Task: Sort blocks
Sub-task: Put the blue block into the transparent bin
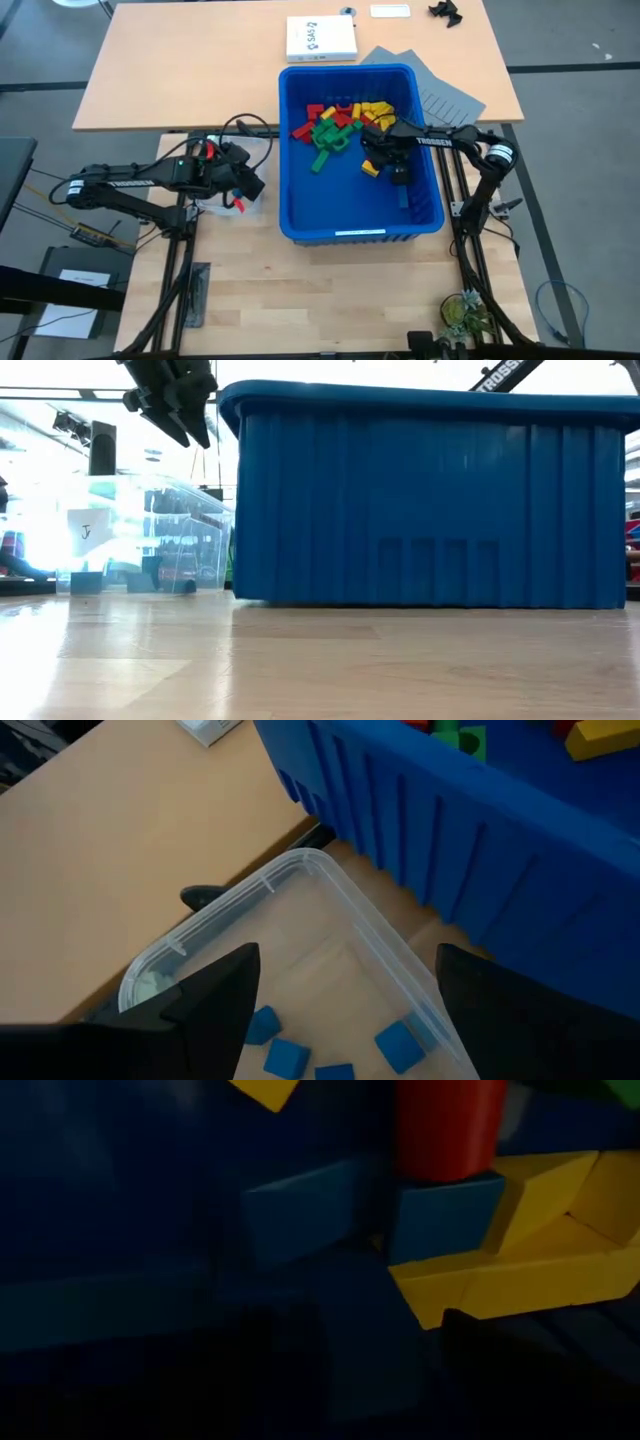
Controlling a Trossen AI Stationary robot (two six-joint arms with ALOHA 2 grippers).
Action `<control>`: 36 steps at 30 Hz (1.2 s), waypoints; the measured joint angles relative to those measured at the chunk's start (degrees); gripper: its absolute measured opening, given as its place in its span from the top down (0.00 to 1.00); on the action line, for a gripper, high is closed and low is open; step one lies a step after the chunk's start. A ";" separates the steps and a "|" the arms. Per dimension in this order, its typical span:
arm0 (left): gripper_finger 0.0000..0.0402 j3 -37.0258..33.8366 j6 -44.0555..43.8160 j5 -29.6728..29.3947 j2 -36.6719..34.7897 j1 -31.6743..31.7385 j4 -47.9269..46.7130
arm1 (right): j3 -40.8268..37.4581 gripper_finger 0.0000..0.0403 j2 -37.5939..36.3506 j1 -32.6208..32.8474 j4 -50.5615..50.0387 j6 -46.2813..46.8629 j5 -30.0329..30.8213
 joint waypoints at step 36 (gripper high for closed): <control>0.28 4.42 26.40 0.32 2.49 -0.87 16.62 | -0.35 0.69 -29.61 4.18 29.47 20.31 -34.87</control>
